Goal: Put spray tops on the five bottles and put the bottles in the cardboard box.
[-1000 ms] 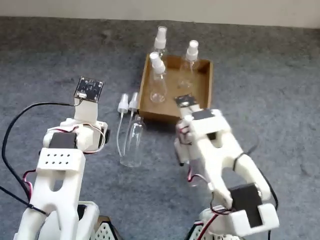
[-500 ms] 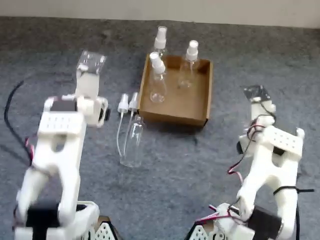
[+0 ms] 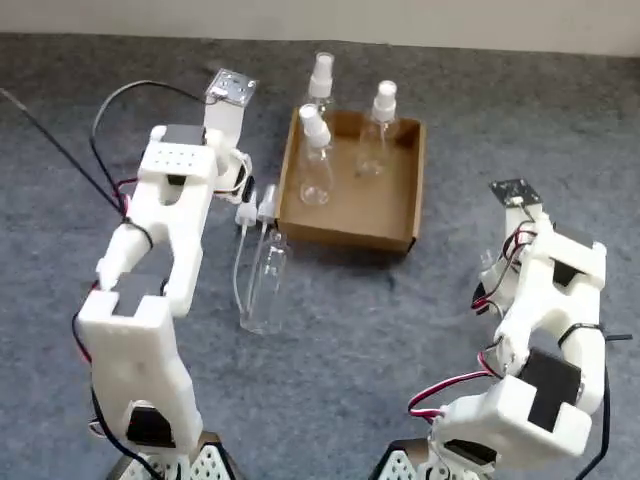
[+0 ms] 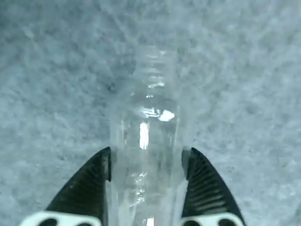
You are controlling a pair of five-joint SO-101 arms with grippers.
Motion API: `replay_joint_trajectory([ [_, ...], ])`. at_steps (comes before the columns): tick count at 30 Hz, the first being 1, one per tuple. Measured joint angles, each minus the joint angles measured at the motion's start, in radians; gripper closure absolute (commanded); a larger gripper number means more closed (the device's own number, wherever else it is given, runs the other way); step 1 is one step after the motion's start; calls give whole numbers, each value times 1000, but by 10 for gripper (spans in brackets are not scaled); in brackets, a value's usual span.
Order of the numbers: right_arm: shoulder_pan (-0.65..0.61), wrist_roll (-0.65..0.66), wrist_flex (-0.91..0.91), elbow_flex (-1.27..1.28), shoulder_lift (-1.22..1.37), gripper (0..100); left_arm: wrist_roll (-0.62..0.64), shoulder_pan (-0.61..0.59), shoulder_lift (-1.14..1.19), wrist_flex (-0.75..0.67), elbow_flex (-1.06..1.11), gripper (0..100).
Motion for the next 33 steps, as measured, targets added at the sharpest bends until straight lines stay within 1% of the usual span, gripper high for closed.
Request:
replay_joint_trajectory([
  [4, 0, 44, -2, -2, 0, 993, 5, 6, 97, 0, -92, 839],
  [8, 0, 51, -2, -2, 0, 993, -5, 8, 195, 0, -146, 839],
  [12, 0, 51, -2, -2, 0, 993, -5, 6, 227, 2, -170, 844],
  [14, 2, 51, -2, -2, 0, 993, -2, 6, 227, 15, -178, 896],
  [16, 2, 51, -2, -2, 0, 988, -2, 0, 229, 60, -186, 967],
  [18, 2, 51, -2, -2, 0, 971, -2, -6, 229, 104, -189, 998],
  [23, 2, 51, -2, -2, 0, 917, -2, -25, 229, 212, -189, 997],
  [28, 20, 51, -2, -2, 0, 906, -3, -54, 207, 310, -203, 997],
  [33, 87, 38, -2, -2, 0, 904, -38, -72, 35, 413, -169, 997],
])
